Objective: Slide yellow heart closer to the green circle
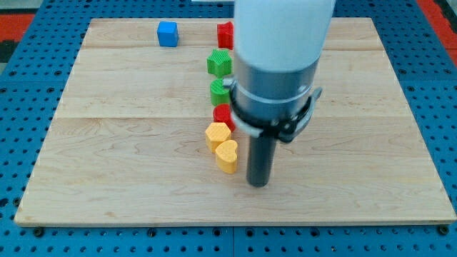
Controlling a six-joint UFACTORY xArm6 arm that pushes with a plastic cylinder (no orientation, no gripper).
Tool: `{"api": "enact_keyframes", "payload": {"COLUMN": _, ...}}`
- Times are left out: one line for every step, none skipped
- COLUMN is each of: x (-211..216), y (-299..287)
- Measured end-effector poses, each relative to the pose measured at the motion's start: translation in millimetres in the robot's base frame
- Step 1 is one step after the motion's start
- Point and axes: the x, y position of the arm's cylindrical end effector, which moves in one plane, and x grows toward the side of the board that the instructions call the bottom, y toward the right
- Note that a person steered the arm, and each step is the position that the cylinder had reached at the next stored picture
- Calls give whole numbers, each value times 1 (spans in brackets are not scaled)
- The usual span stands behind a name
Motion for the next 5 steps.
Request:
{"api": "enact_keyframes", "payload": {"x": -22, "y": -50}}
{"api": "enact_keyframes", "payload": {"x": -55, "y": -6}}
{"api": "enact_keyframes", "payload": {"x": -56, "y": 32}}
{"api": "enact_keyframes", "payload": {"x": -69, "y": 61}}
{"api": "enact_keyframes", "payload": {"x": -125, "y": 63}}
